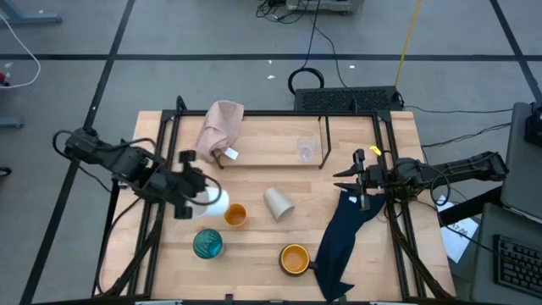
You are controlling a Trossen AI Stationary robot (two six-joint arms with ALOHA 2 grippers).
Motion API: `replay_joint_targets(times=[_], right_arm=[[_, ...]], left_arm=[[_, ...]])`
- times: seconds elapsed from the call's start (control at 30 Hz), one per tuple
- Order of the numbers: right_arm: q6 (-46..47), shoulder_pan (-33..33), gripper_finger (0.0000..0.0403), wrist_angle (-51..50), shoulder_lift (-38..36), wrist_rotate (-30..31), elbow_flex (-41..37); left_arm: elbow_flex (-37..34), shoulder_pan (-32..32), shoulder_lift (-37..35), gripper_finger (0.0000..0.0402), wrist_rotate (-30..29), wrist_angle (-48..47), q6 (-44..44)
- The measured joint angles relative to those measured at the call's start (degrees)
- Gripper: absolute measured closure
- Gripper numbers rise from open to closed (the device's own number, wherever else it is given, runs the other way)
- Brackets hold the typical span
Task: Stack small to large cups/mugs on shelf
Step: Put the white mug on the shelf
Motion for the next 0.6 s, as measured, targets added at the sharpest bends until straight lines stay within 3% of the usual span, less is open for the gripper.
replay_joint_targets(times=[0.27,0.6], right_arm=[[4.68,-0.01,0.0298,1.11,0.07,-0.01,0.00],[5.38,-0.02,0.0298,1.30,5.47,0.02,0.00]], left_arm=[[0.00,3.10,6.59,0.0399,5.13,11.89,19.34],[2.15,10.80,13.48,0.0399,15.49,15.56,29.30]])
